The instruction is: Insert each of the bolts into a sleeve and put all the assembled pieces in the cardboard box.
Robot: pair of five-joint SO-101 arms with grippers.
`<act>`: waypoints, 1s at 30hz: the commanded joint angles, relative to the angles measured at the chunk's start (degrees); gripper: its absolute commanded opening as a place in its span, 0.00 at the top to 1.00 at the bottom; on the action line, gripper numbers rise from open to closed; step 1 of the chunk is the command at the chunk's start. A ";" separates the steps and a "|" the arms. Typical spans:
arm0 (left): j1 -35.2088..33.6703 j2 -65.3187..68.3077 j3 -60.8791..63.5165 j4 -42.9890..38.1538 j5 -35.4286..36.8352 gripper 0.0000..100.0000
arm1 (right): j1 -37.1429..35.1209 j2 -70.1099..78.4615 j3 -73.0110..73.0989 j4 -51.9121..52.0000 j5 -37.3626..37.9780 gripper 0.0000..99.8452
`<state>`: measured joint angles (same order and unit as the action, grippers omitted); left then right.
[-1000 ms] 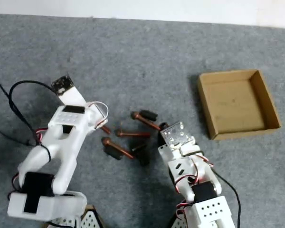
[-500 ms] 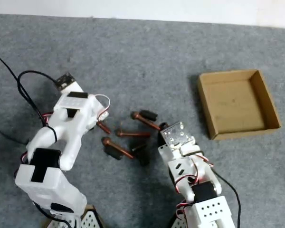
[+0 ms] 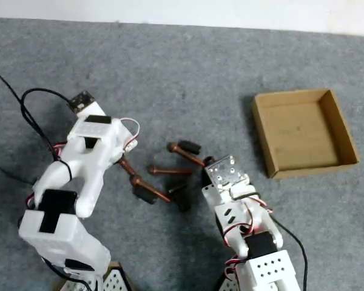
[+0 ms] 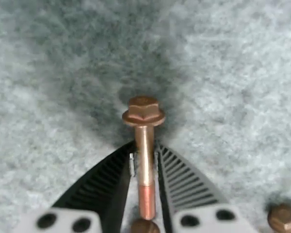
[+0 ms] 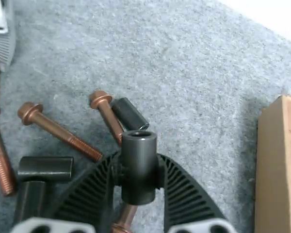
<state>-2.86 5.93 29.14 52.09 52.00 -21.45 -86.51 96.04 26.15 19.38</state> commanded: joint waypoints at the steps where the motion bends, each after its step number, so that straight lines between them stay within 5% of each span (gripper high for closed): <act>1: 1.45 -8.66 3.30 -1.32 0.18 1.00 | 0.31 -1.10 8.84 -3.47 -0.18 1.00; 12: 7.52 -38.46 27.21 -14.68 -6.95 1.00 | -10.42 -0.84 8.84 -10.77 -0.35 1.00; 30: 7.52 -97.71 61.67 -29.10 -3.96 1.00 | -20.97 -0.84 8.84 -10.77 -0.09 1.00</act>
<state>3.74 -80.66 88.31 24.66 45.93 -41.67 -86.51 96.04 16.84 19.38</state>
